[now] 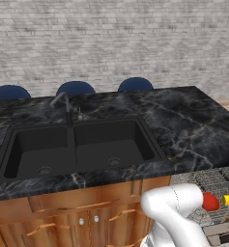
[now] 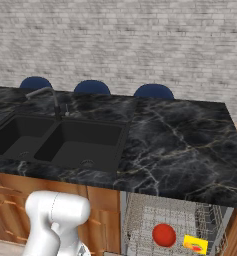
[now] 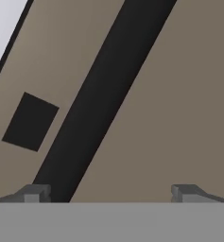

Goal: Pick up the cup and bowl from the counter, place them in the dishwasher, and close the dishwasher door.

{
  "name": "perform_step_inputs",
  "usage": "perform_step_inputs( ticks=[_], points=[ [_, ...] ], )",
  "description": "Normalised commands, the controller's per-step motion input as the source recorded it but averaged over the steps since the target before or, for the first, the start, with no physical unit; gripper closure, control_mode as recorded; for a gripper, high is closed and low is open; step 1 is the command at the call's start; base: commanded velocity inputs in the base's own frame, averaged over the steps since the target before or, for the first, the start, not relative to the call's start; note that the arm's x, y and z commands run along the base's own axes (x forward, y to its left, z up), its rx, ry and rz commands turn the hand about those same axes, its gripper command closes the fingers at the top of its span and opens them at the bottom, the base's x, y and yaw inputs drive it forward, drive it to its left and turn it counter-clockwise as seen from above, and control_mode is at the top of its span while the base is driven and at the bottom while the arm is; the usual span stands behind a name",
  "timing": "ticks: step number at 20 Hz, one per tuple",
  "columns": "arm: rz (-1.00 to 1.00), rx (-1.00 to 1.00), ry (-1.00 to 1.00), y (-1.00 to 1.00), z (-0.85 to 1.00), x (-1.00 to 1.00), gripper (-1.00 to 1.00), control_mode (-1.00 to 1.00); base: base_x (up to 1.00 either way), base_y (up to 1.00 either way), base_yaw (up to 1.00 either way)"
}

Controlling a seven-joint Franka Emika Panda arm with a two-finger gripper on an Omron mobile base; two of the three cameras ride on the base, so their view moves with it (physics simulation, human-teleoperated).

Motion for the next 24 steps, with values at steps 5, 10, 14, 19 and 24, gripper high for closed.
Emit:
perform_step_inputs(
  ticks=[5,10,14,19,24],
  points=[
    [-0.03,0.00,-0.03,0.00,0.00,1.00,-1.00,-1.00,0.00,0.00,0.00],
    [-0.03,0.00,-0.02,0.00,0.00,0.95,-1.00,-1.00,0.00,0.00,0.00],
    [-0.04,0.00,0.00,0.00,-0.01,0.95,-1.00,-1.00,0.00,0.00,0.00],
    [-0.05,0.00,0.00,0.00,-0.02,0.94,-1.00,-1.00,0.00,0.00,0.00],
    [-0.06,0.00,0.00,0.00,-0.06,0.89,-1.00,-1.00,0.00,0.00,0.00]
  ],
)
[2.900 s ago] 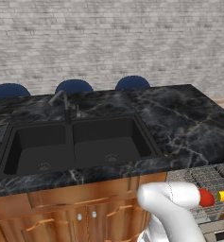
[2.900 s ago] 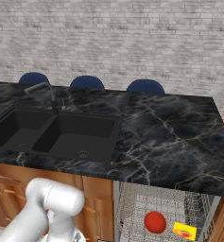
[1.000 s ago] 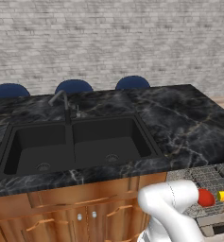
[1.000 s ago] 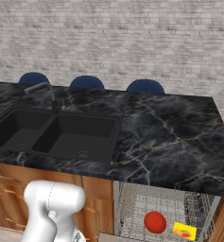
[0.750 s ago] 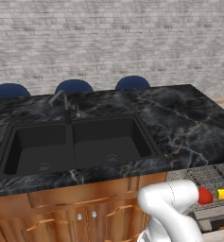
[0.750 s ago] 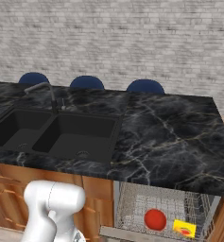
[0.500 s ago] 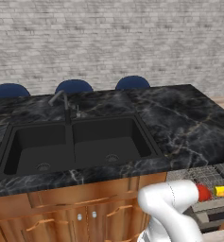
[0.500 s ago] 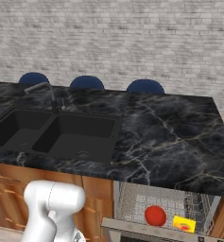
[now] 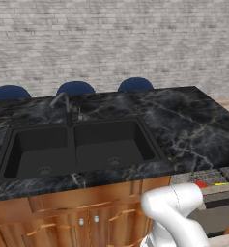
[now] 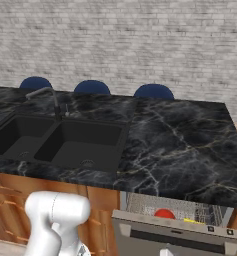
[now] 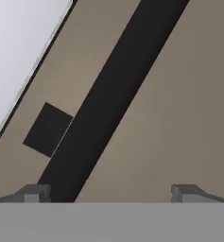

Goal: Pick up the cup and bowl from the counter, place them in the dishwasher, and close the dishwasher door.

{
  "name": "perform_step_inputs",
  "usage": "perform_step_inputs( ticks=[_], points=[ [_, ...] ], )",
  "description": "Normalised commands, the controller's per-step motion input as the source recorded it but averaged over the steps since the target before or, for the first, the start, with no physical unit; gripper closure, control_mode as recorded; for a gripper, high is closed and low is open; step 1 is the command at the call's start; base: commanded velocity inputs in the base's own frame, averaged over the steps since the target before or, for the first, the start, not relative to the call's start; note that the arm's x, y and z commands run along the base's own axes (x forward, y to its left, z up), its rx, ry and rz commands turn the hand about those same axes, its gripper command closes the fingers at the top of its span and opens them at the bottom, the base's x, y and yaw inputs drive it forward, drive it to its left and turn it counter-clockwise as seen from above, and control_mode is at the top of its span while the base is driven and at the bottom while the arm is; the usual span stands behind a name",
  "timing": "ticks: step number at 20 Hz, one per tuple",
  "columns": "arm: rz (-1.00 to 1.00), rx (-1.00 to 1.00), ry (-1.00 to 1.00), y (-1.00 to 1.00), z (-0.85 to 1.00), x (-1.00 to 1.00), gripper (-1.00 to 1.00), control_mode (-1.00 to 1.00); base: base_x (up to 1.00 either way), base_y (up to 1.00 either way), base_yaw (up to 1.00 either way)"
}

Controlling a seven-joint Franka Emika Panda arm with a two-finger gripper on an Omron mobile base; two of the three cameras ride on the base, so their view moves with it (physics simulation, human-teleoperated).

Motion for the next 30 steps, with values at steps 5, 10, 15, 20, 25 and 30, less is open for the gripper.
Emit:
perform_step_inputs(
  ticks=[5,10,15,20,25,30],
  points=[
    [-0.06,0.00,0.00,0.00,-0.14,0.81,-1.00,-1.00,0.00,0.00,0.00],
    [-0.06,0.00,0.00,0.00,-0.22,0.77,-1.00,-1.00,0.00,0.00,0.00],
    [-0.06,0.00,0.00,0.00,-0.25,0.66,-1.00,-1.00,0.00,0.00,0.00],
    [-0.07,0.00,0.00,0.00,-0.21,0.59,-1.00,-1.00,0.00,0.00,0.00],
    [-0.07,0.00,0.00,0.00,-0.20,0.59,-1.00,-1.00,0.00,0.00,0.00],
    [-0.08,0.00,0.00,0.00,-0.23,0.63,-1.00,-1.00,0.00,0.00,0.00]
  ],
)
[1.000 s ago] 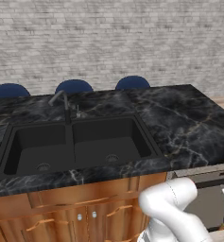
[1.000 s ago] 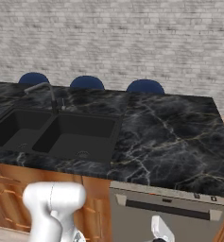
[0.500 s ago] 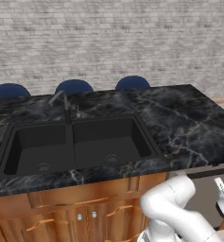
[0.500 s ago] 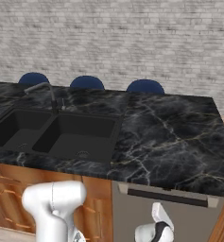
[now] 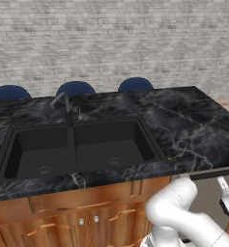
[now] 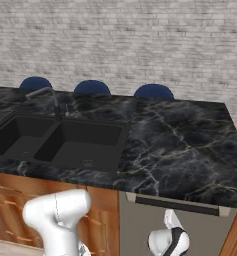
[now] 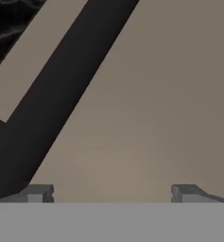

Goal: Pick up the cup and bowl from the counter, place them in the dishwasher, and close the dishwasher door.

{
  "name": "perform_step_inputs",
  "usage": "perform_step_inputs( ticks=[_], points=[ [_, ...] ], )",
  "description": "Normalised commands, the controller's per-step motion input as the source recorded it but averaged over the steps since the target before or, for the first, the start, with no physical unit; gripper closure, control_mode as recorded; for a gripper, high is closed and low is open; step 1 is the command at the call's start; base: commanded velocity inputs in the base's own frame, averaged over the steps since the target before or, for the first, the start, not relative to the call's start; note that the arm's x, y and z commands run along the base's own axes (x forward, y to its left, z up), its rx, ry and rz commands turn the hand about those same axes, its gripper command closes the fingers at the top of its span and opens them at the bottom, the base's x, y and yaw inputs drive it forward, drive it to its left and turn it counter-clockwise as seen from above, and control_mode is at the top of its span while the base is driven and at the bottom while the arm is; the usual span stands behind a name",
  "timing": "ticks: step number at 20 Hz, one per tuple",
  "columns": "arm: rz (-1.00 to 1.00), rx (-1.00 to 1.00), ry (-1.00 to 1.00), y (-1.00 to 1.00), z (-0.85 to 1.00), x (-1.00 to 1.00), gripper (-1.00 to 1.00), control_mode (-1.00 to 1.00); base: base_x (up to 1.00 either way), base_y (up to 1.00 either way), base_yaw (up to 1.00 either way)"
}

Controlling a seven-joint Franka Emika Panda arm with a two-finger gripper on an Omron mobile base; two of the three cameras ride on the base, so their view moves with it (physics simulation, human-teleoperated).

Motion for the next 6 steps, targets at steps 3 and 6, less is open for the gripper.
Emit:
perform_step_inputs(
  ticks=[3,6],
  points=[
    [-0.08,0.00,0.00,0.00,-0.23,0.66,-1.00,-1.00,0.00,0.00,0.00],
    [-0.08,0.00,0.00,0.00,-0.25,0.69,-1.00,-1.00,0.00,0.00,0.00]
  ],
)
